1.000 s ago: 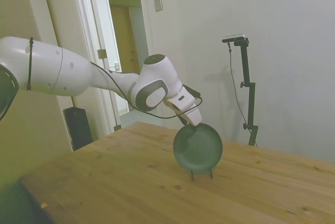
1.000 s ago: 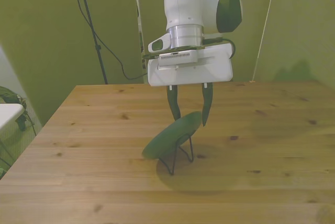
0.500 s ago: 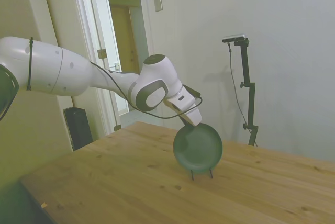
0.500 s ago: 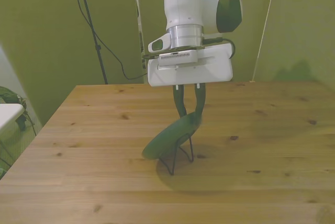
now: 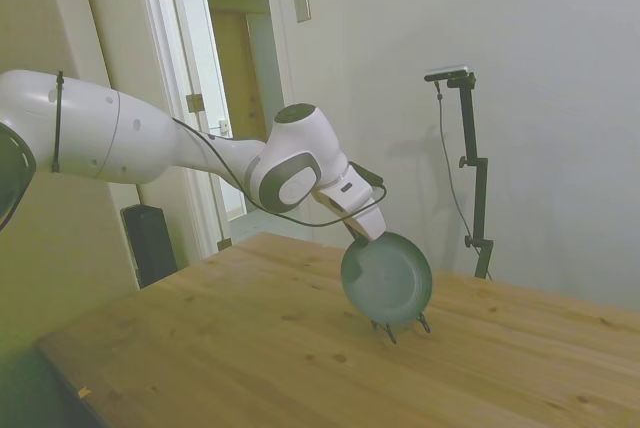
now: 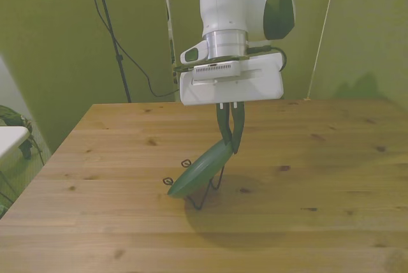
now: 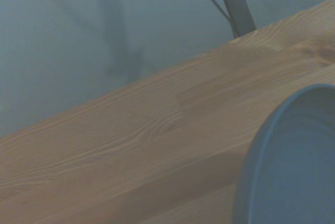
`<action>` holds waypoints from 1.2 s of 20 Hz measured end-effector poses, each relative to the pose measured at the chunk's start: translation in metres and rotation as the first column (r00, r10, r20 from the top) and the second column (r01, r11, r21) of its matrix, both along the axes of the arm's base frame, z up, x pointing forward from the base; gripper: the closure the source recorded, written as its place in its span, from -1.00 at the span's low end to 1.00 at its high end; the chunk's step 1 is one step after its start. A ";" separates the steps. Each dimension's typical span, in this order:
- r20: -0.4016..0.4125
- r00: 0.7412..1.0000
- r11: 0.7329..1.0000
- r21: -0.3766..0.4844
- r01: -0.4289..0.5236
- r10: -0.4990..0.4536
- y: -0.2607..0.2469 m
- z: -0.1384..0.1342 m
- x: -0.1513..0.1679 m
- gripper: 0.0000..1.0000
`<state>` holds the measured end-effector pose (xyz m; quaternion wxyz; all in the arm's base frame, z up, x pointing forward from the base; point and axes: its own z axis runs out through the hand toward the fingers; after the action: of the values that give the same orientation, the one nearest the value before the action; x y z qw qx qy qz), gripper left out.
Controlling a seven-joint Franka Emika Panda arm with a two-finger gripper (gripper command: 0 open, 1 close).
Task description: Unload the plate
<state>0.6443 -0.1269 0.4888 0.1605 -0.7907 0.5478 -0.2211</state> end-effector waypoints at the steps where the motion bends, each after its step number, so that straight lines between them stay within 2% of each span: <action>1: 0.001 1.000 1.000 0.000 0.000 0.000 0.000 0.001 0.000 1.00; 13: 0.043 0.999 1.000 -0.006 0.006 -0.006 -0.003 0.028 -0.007 1.00; 18: 0.102 0.995 1.000 -0.013 -0.016 0.017 0.010 0.082 -0.026 1.00; 24: 0.069 0.990 0.992 0.008 -0.123 0.123 0.080 0.126 -0.054 1.00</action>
<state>0.5904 -0.0473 0.6145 0.1974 -0.8140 0.4937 -0.2340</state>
